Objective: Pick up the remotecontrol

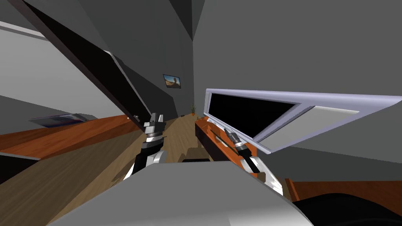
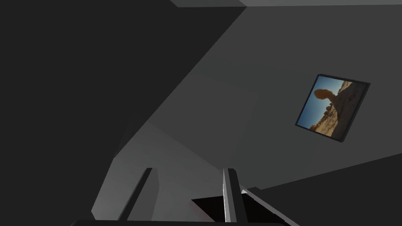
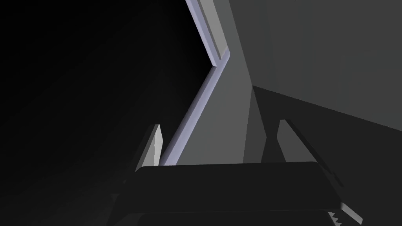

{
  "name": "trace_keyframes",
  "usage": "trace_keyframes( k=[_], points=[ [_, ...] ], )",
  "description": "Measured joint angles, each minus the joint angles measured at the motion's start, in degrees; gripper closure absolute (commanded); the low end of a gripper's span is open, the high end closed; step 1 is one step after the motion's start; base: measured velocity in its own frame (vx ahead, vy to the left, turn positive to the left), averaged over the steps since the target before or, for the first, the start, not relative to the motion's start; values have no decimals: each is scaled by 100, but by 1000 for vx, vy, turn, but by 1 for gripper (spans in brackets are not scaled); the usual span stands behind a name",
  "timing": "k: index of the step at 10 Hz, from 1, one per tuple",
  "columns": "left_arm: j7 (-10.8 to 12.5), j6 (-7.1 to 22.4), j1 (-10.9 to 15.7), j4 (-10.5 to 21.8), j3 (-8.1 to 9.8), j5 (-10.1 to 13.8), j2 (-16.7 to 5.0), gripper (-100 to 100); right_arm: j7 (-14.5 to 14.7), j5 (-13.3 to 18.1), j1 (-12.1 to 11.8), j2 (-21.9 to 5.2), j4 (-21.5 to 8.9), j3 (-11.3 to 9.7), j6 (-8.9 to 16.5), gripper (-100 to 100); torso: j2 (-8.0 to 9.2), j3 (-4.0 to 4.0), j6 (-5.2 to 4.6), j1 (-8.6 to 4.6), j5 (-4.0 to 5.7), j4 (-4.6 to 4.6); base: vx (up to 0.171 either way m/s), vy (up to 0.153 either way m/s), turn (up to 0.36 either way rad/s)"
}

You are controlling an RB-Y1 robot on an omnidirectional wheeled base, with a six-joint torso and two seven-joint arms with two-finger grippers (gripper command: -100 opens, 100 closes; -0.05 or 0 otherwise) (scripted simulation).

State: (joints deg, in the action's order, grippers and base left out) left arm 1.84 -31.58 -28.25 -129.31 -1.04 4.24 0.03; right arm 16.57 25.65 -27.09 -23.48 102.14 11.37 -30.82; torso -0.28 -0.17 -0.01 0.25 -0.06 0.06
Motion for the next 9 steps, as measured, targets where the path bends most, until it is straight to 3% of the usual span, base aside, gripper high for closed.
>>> trace_keyframes(
  k=[4, 9],
  points=[
    [0, 0, 0, 0, 1, 0, 0, 0, 209, 269, -4, -175, -511, -49, 32, -100, 21, 11, -3, -12, 2, -4, 50, 36, 71],
    [0, 0, 0, 0, 0, 0, 0, 0, 541, 725, 136, -503, -1438, -193, -55, -100, 4, 2, 0, -4, 0, -1, 75, 40, 73]
  ],
)
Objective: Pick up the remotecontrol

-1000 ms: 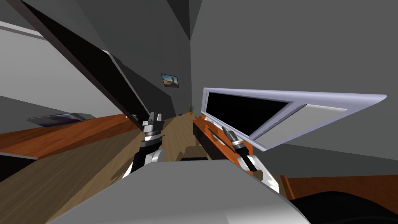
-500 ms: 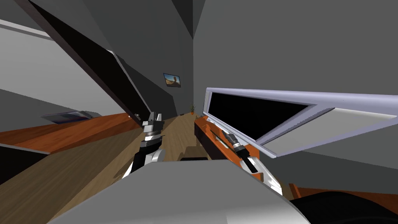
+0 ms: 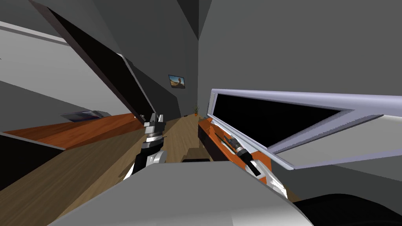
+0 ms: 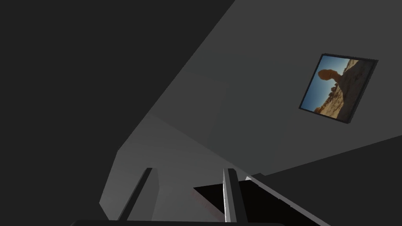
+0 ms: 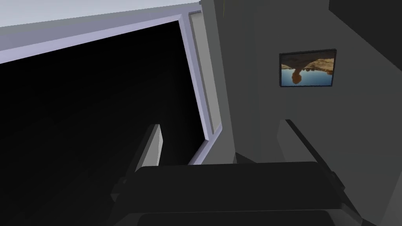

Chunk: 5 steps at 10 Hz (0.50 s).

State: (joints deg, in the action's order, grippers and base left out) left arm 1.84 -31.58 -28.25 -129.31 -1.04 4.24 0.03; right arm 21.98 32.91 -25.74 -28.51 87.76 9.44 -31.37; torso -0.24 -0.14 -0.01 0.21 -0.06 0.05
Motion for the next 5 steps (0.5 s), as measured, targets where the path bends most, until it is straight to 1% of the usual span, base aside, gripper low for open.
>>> trace_keyframes(
  k=[1, 2, 3, 4, 5],
  points=[
    [0, 0, 0, 0, 0, 0, 0, 0, 67, 63, 4, -24, -209, -20, -24, -100, 4, 1, -4, 0, 0, 0, 86, 39, 80],
    [0, 0, 0, 0, 0, 0, 0, 0, 138, 178, 51, -124, -438, -74, -52, -100, -1, 0, -1, -2, 0, 0, 71, 33, 57],
    [0, 0, 0, 0, 0, 0, 0, 0, 187, 244, 25, -160, -602, -106, -53, -100, 5, 2, -4, -3, 0, 0, 90, 29, 85],
    [0, 0, 0, 0, 0, 0, 0, 0, 224, 361, 9, -269, -710, -179, -33, -100, -1, 0, -1, -5, 0, 0, 75, 24, 51],
    [0, 0, 0, 0, 0, 0, 0, 0, 236, 418, -17, -344, -790, -207, -24, -100, 4, 1, -4, -6, 0, 0, 29, 13, -4]
  ],
)
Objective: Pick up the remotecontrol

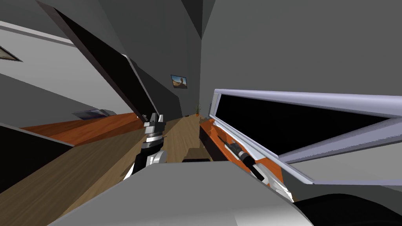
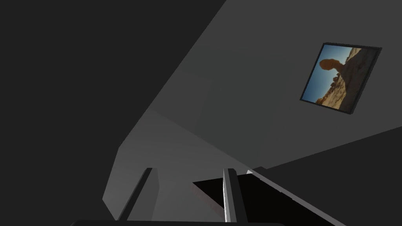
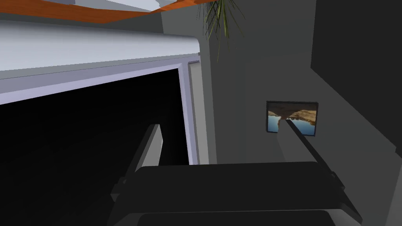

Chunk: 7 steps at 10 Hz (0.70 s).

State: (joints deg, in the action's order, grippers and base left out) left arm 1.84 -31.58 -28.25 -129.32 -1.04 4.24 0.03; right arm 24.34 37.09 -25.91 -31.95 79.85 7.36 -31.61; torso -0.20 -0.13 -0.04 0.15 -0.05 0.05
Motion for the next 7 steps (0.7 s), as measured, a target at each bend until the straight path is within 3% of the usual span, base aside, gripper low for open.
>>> trace_keyframes(
  k=[2, 5, 7],
  points=[
    [0, 0, 1, 0, 0, 0, 0, 0, 43, 26, 81, 3, -279, -15, -39, -100, 24, 14, -1, -7, 2, -5, 25, 8, 43],
    [0, 0, 0, 0, 0, 0, 0, 0, 162, 306, 168, -206, -734, -227, -35, -100, -3, -1, 2, -3, 1, 0, 82, 18, 57],
    [0, 0, 0, 0, 0, 0, 0, 0, 264, 358, 210, -265, -1117, -229, -165, -100, 12, 6, -1, -2, 1, -2, 49, 14, 33]
  ],
)
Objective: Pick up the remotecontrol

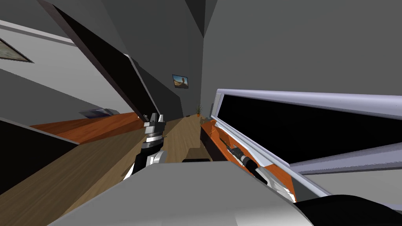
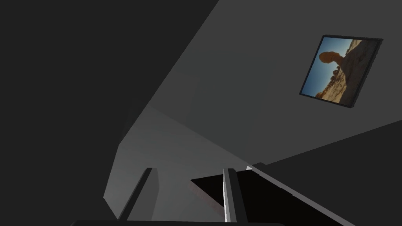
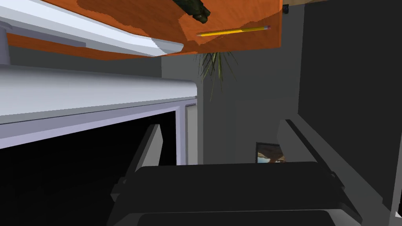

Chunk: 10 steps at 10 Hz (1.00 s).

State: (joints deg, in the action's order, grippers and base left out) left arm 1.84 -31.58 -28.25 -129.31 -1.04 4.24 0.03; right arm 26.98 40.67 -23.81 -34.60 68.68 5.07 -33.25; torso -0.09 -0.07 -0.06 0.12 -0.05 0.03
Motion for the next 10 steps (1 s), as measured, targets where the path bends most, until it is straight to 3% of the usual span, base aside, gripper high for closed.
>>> trace_keyframes(
  k=[10],
  points=[
    [0, 0, 0, 0, 0, 0, 0, 0, 293, 759, 241, -652, -1703, -693, -167, -100, -12, -7, 1, -6, 1, 2, 78, 5, 38]
  ],
)
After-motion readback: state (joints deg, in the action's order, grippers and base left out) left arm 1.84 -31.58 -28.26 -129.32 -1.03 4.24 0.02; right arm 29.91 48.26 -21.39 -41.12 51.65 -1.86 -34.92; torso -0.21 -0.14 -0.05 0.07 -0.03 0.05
